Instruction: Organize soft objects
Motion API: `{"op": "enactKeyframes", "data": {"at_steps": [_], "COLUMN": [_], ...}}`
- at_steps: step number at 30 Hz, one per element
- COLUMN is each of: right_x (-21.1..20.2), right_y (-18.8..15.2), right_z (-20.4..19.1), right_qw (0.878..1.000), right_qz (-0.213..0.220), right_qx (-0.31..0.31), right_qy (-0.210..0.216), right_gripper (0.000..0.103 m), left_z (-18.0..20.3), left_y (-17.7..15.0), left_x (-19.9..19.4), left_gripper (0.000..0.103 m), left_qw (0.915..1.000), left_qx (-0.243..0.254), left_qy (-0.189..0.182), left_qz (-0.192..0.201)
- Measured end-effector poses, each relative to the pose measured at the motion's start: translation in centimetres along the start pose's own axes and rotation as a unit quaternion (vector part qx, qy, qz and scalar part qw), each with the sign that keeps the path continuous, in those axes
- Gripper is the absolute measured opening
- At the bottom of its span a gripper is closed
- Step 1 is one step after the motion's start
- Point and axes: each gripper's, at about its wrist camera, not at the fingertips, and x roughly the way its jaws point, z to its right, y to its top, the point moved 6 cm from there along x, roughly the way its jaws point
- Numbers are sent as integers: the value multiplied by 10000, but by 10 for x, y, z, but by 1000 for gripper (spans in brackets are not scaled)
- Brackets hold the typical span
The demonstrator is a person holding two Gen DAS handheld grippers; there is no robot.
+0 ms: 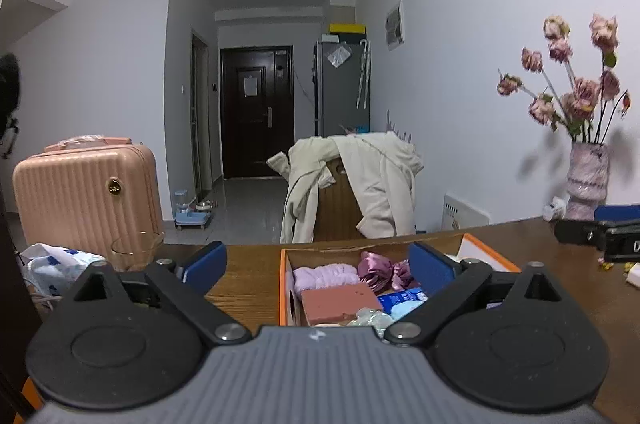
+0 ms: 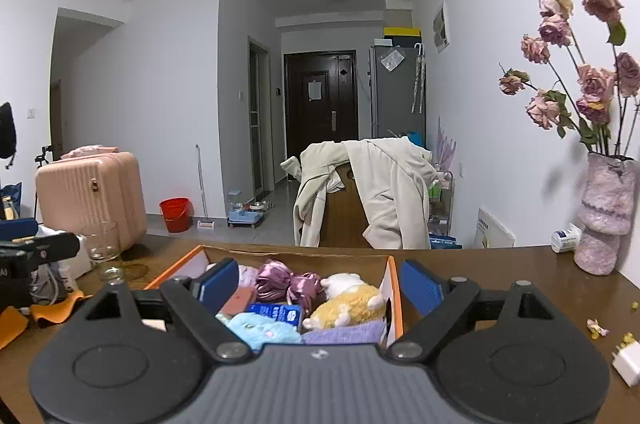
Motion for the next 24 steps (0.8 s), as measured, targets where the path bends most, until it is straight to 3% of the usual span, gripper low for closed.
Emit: {"op": "enactKeyframes", "data": {"at_steps": [6, 10, 24], "right_x": [-56, -107, -241], "right_y": [-7, -27, -138], "right_z": [-12, -25, -82], "right_qw": [9998, 9992, 9987], "right_qz": [44, 104, 23], "right_qx": [169, 281, 246], "right_qy": [24, 262, 446], "right_gripper": [88, 92, 96], "left_z": [7, 8, 8], "left_y": [-9, -27, -111], "left_x": [-66, -117, -259], "left_gripper": [102, 103, 103], "left_qw": [10000, 9998, 9998], "left_qx": [-24, -167, -191], "left_qy": [-41, -98, 46], "left_qz": [-16, -4, 32]}}
